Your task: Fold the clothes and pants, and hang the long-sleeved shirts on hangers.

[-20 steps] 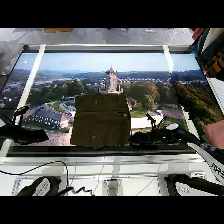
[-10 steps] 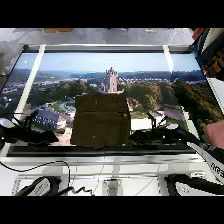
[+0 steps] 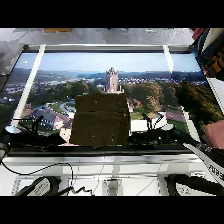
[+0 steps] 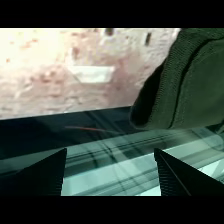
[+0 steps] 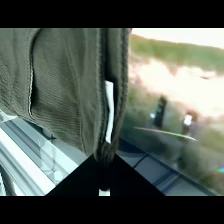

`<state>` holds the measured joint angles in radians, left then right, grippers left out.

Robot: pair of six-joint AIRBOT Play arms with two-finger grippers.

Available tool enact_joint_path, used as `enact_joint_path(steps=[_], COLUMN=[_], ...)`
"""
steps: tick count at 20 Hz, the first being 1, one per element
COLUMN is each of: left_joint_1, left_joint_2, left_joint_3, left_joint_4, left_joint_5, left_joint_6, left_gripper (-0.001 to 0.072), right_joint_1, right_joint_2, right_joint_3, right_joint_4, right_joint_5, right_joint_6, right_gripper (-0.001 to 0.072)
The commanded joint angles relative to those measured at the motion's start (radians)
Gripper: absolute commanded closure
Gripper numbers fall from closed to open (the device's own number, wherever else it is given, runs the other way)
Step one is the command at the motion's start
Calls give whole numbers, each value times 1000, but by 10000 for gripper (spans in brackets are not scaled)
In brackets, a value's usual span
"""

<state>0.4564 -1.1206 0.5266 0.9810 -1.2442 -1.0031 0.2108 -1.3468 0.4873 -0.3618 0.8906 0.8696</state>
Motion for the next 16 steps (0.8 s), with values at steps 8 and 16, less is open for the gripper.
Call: enact_joint_path(steps=[8,16], left_joint_1=[-146,-181], left_joint_2=[-1,-108], left_joint_3=[-7,-6], left_joint_4=[-78,-98], left_joint_5=[150,217], left_joint_6=[91,68], left_gripper=[154,244], right_joint_1=[9,10], right_joint_2=[1,1], right_joint_3=[101,103], right_joint_4=[0,0], right_joint_5=[35,42], right_joint_6=[0,2], right_gripper=[679,679])
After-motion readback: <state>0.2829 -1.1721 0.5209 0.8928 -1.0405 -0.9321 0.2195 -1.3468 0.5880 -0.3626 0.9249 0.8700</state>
